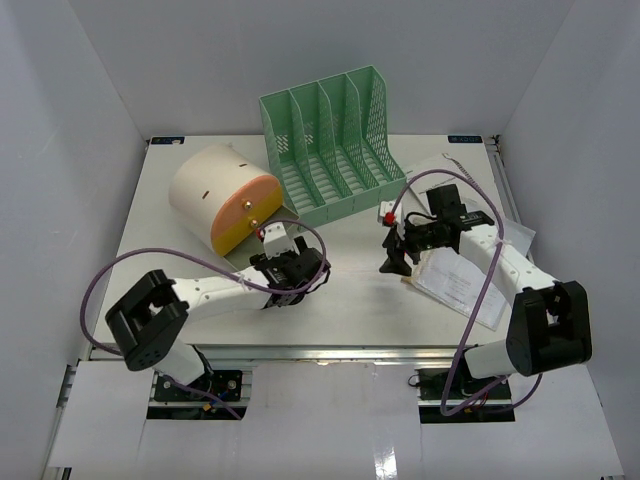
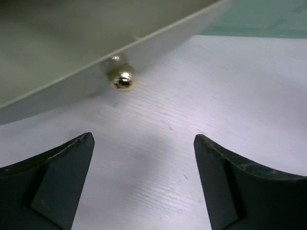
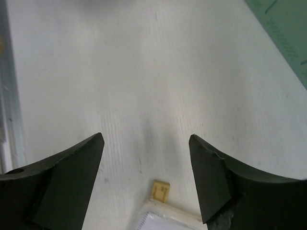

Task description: Organize the desk

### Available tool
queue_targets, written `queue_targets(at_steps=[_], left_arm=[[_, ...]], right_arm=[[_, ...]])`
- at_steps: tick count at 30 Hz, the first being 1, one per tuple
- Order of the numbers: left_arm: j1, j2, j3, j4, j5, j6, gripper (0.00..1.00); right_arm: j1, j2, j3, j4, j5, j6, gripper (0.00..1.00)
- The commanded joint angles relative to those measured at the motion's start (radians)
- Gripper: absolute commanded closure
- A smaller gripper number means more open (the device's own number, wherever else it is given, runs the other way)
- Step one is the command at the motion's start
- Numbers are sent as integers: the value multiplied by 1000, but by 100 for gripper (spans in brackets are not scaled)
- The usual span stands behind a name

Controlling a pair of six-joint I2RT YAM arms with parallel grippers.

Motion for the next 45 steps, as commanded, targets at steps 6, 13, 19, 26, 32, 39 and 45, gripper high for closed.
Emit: queue_targets(at_steps=[6, 13, 19, 26, 32, 39, 45], left_arm=[[-14, -375, -211, 347, 504, 462, 2], [-16, -672, -288, 285, 622, 500, 2], [-15, -926, -306, 97, 613, 471, 2], [-16, -1162, -360, -37, 628, 403, 2], [-16, -1228, -340, -86, 607, 399, 2], [-15, -1257, -335, -103, 610, 387, 2], [-15, -1262, -309, -121, 594, 390, 2]], right_arm=[[13, -53, -151, -29, 431, -257, 2], [94, 101, -36, -40, 607, -174, 4], [154, 227, 13, -45, 750, -102, 19], [190, 279, 40, -97, 779, -38, 59], [208, 305, 72, -147, 773, -4, 79], [247, 265, 243, -264, 450, 17, 89], [337, 290, 449, -302, 447, 104, 74]])
